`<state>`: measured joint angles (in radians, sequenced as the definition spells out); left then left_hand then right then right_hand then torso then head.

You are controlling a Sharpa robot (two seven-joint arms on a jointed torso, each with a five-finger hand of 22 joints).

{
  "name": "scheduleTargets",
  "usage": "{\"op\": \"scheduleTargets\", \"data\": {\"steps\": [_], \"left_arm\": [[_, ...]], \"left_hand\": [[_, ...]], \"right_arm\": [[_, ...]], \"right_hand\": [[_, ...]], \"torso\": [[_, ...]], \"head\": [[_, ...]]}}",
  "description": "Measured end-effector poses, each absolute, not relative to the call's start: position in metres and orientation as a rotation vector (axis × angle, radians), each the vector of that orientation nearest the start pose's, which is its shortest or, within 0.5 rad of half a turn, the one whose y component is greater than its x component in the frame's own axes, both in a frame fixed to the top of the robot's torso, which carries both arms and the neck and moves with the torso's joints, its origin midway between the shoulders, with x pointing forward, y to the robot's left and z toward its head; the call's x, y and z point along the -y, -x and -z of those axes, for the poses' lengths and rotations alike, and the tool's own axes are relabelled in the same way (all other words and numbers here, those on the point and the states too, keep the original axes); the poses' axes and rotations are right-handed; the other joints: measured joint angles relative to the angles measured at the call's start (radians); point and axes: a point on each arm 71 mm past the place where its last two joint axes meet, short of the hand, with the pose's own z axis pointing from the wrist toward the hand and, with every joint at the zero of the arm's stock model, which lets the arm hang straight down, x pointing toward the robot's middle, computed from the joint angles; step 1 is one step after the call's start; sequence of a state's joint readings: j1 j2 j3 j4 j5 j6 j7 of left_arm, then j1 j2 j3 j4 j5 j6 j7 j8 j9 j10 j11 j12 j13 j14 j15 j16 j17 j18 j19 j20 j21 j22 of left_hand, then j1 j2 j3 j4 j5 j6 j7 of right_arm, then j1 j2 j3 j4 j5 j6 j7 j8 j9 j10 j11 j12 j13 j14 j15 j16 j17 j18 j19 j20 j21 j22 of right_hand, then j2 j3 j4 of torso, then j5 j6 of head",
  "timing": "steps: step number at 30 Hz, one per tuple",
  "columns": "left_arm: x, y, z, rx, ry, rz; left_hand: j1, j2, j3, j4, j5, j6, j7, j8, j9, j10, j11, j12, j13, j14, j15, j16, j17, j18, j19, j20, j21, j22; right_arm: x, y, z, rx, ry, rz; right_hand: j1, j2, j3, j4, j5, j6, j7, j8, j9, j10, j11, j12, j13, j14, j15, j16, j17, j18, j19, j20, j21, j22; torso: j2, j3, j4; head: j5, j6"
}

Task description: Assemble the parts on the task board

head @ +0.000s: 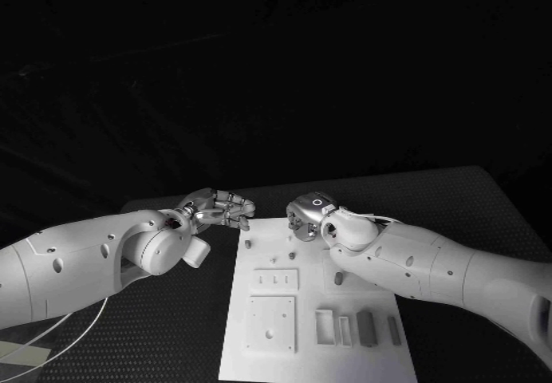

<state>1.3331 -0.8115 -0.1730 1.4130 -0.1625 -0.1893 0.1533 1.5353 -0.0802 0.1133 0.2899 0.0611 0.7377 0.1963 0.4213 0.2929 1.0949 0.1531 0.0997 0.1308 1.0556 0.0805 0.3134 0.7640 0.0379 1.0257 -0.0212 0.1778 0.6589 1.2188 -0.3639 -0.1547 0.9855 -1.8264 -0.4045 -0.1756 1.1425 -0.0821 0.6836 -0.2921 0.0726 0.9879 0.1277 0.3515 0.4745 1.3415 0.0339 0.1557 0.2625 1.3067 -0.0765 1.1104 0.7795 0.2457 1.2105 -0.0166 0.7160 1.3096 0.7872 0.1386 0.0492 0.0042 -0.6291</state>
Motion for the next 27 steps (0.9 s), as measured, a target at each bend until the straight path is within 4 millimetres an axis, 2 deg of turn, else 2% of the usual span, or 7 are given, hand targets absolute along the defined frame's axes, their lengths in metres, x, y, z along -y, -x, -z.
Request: {"op": "scheduleTargets", "data": {"steps": [7, 13, 16, 21, 27], "left_arm": [[-0.221, -0.512, 0.18, -1.742, 0.957, 1.33], [-0.222, -0.512, 0.18, -1.742, 0.958, 1.329], [-0.223, -0.512, 0.18, -1.742, 0.959, 1.328], [-0.222, -0.512, 0.18, -1.742, 0.959, 1.327], [-0.223, -0.512, 0.181, -1.743, 0.96, 1.326]], "left_hand": [[0.0, 0.0, 0.0, 0.0, 0.0, 0.0, 0.0, 0.0, 0.001, 0.0, 0.0, -0.004, 0.0, 0.0, 0.0, -0.004, 0.0, 0.0, 0.0, 0.0, 0.0, 0.0], [0.0, 0.0, 0.0, 0.0, 0.0, 0.0, 0.0, 0.0, 0.001, 0.0, 0.0, -0.004, 0.0, 0.0, 0.0, -0.004, 0.001, -0.001, 0.0, 0.0, 0.0, 0.0], [0.0, 0.0, 0.0, 0.0, 0.0, 0.0, 0.0, -0.004, 0.001, 0.0, 0.0, -0.004, 0.0, 0.0, 0.0, -0.004, 0.001, -0.001, 0.0, 0.0, 0.0, 0.0], [0.0, 0.0, 0.0, 0.0, 0.0, 0.0, 0.0, -0.004, 0.001, 0.0, 0.0, -0.004, 0.0, 0.0, 0.0, -0.004, 0.002, -0.002, 0.0, 0.0, 0.0, 0.0], [0.0, 0.0, 0.0, 0.0, 0.0, 0.0, 0.0, -0.004, 0.001, 0.0, 0.0, -0.004, 0.0, 0.0, 0.0, -0.004, 0.002, -0.003, 0.0, 0.0, 0.0, 0.0]], "right_arm": [[0.099, -0.553, 0.224, -1.489, 0.502, -0.346], [0.102, -0.554, 0.225, -1.498, 0.488, -0.339], [0.109, -0.555, 0.23, -1.516, 0.477, -0.325], [0.107, -0.554, 0.23, -1.526, 0.467, -0.334], [0.108, -0.555, 0.23, -1.533, 0.449, -0.339]], "right_hand": [[0.0, 0.0, 0.0, 0.0, 0.0, -0.005, 0.001, -0.002, 0.001, 0.0, 0.0, 0.0, 0.002, 0.0, 0.0, 0.0, -0.003, 0.0, 0.0, 0.0, 0.0, 0.0], [-0.005, -0.005, 0.0, 0.0, 0.0, -0.02, 0.008, -0.01, 0.03, -0.009, 0.009, -0.008, 0.004, -0.003, 0.003, 0.0, -0.008, 0.0, -0.002, 0.002, 0.0, 0.0], [-0.009, -0.014, 0.001, 0.001, 0.001, -0.03, 0.012, -0.021, 0.019, -0.014, 0.008, -0.012, 0.006, -0.003, 0.004, 0.0, -0.011, 0.0, -0.002, 0.002, 0.0, 0.0], [-0.019, -0.027, 0.001, 0.001, 0.001, -0.046, 0.021, -0.03, 0.012, -0.019, 0.012, -0.017, 0.009, -0.004, 0.004, 0.004, -0.015, 0.0, -0.004, 0.004, 0.0, 0.0], [-0.038, -0.046, 0.001, 0.001, 0.001, -0.089, 0.032, -0.059, -0.001, -0.04, 0.023, -0.032, 0.011, -0.006, 0.015, 0.011, -0.021, -0.005, -0.006, 0.006, 0.0, 0.0]], "torso": [[0.0, -0.0001, 0.0], [0.0, -0.0003, 0.0], [0.001, -0.0002, 0.0], [0.001, -0.0001, 0.0], [0.001, -0.0001, 0.0]], "head": [[-0.001, 0.001], [-0.001, 0.001], [-0.002, 0.001], [-0.003, 0.001], [-0.003, 0.001]]}}
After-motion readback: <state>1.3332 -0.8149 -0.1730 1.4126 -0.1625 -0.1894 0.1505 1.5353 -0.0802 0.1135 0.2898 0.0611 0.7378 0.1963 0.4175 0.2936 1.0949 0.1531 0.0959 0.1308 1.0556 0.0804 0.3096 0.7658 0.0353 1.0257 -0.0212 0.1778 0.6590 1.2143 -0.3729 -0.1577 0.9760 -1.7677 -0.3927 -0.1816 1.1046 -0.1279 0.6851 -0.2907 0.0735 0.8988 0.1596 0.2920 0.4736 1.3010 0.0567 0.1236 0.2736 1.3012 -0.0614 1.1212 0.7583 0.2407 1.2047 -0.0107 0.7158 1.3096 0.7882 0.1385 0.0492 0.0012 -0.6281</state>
